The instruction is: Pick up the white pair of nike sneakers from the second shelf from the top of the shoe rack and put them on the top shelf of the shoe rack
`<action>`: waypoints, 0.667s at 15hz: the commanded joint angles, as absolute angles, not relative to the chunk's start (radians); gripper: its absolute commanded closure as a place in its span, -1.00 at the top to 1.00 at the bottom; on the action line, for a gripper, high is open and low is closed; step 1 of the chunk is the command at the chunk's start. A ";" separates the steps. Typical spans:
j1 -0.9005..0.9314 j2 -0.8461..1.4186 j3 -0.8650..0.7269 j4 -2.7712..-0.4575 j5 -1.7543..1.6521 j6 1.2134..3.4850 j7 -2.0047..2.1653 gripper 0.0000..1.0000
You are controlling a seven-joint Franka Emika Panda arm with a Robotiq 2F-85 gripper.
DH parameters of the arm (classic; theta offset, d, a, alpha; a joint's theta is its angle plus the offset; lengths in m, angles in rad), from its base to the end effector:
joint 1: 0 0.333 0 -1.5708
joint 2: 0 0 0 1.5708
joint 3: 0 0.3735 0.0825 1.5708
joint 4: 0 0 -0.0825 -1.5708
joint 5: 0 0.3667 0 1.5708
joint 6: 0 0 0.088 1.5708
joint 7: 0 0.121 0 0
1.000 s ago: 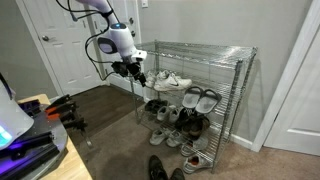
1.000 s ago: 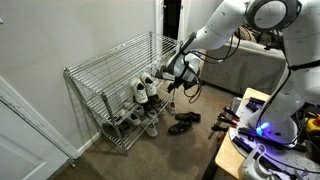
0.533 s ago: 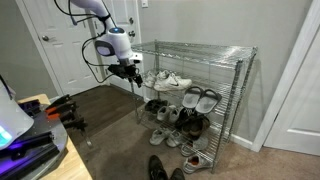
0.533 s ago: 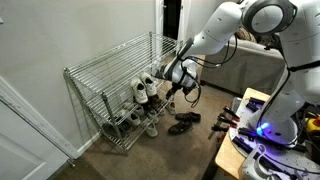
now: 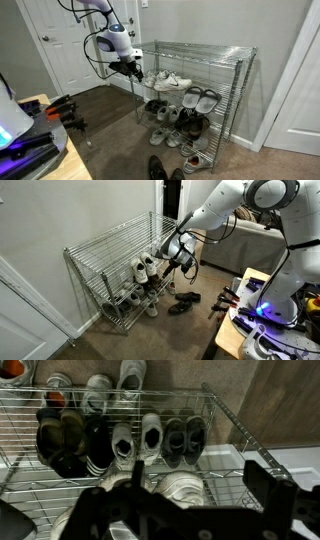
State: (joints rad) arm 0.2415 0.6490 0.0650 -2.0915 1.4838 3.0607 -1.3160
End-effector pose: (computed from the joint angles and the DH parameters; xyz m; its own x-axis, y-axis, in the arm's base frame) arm 0.5631 0.0961 0.1580 0.9283 0.0918 0.3603 0.1643 -0.9706 -0.1759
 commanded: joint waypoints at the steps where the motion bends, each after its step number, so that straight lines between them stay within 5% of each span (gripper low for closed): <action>1: 0.200 0.624 0.093 -2.098 1.603 3.094 -1.548 1.00; 10: 0.221 0.642 0.068 -2.038 1.660 3.107 -1.622 1.00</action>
